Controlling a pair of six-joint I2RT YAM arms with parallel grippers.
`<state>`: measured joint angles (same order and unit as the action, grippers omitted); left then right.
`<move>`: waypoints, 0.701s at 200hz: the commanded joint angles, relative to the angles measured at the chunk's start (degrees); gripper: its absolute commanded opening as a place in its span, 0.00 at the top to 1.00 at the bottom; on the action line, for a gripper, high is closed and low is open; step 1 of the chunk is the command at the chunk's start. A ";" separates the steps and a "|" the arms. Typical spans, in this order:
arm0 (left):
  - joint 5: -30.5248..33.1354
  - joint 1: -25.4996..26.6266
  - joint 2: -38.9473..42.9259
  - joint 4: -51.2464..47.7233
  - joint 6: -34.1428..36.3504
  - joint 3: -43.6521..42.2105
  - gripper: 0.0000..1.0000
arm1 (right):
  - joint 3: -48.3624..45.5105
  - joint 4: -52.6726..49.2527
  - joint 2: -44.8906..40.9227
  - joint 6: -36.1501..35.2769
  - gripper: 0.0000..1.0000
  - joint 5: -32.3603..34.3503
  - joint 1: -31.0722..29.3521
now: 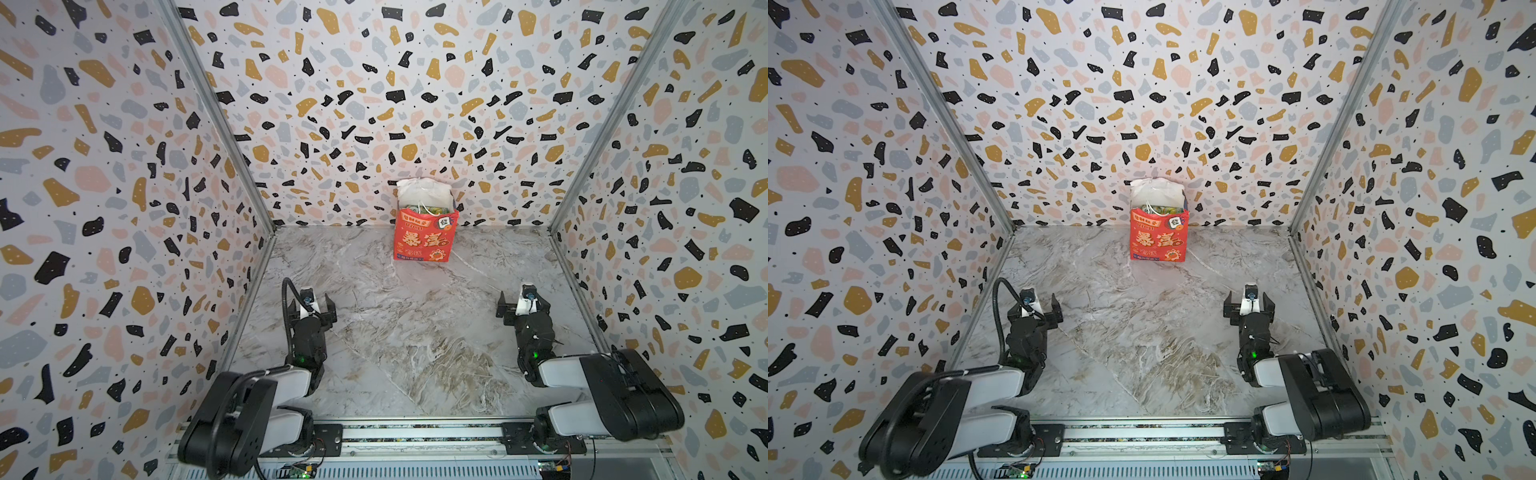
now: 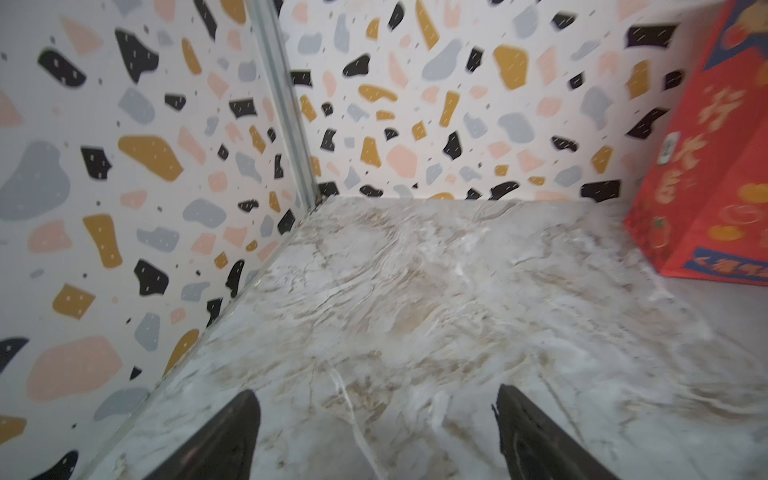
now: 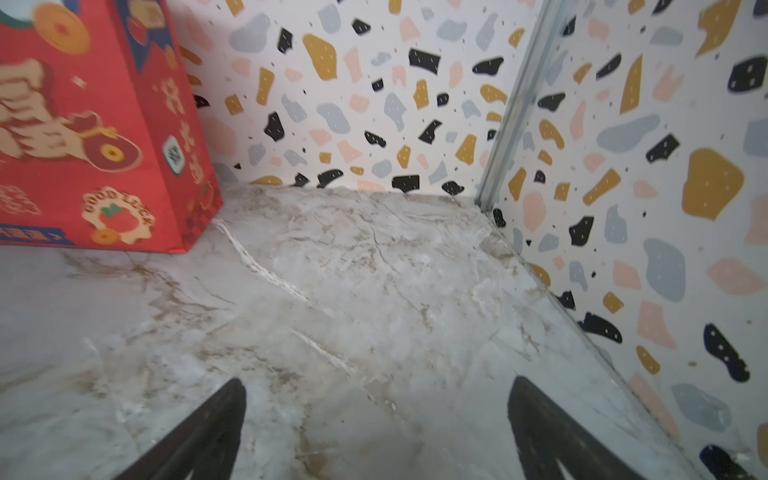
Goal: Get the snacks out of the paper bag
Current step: 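Reach both grippers forward to either side of the red paper bag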
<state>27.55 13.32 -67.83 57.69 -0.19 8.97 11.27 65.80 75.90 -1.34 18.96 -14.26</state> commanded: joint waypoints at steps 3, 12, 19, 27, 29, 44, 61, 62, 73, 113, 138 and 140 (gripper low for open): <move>4.29 2.09 11.26 -5.66 -4.88 4.50 0.17 | 8.79 -11.85 -9.42 13.70 0.01 4.79 -2.66; 2.84 2.11 12.86 -6.02 -8.28 6.77 0.22 | 11.51 -15.30 -9.77 26.88 0.01 2.42 0.00; 2.42 2.06 12.56 -8.71 -11.30 10.02 0.28 | 14.12 -17.52 -8.57 32.89 0.02 -7.62 3.91; 1.18 1.91 10.32 -11.99 -12.93 15.63 0.29 | 18.51 -18.22 -4.98 33.60 0.19 -20.47 7.50; 0.55 1.89 9.44 -12.78 -13.29 16.95 0.30 | 20.11 -18.68 -4.03 33.56 0.23 -22.22 7.98; -3.93 0.71 1.49 -19.50 -18.73 27.19 0.50 | 33.56 -31.48 4.48 31.59 0.49 -27.53 8.69; -11.03 -0.41 -8.69 -24.18 -22.77 38.21 0.81 | 44.86 -40.27 13.69 30.74 0.68 -31.03 9.28; -11.20 -0.41 -9.28 -24.72 -22.98 38.88 0.81 | 45.45 -40.51 14.11 30.81 0.69 -31.37 9.31; -16.43 -0.84 -16.00 -28.71 -23.44 46.23 0.85 | 50.69 -42.77 18.96 31.40 0.79 -34.15 9.92; -31.87 -0.96 -39.21 -41.08 -25.49 69.48 1.00 | 66.62 -48.47 33.75 30.11 0.86 -41.11 9.84; -36.94 -1.08 -49.61 -42.08 -25.62 79.10 1.00 | 78.92 -53.53 45.43 28.13 0.89 -46.26 9.80; -37.33 -1.10 -50.25 -41.99 -25.71 80.00 1.00 | 79.88 -53.90 46.37 27.97 0.89 -46.62 9.72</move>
<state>-0.36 12.49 -111.55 21.10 -24.18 81.41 80.82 19.57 115.33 28.25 -20.08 -4.60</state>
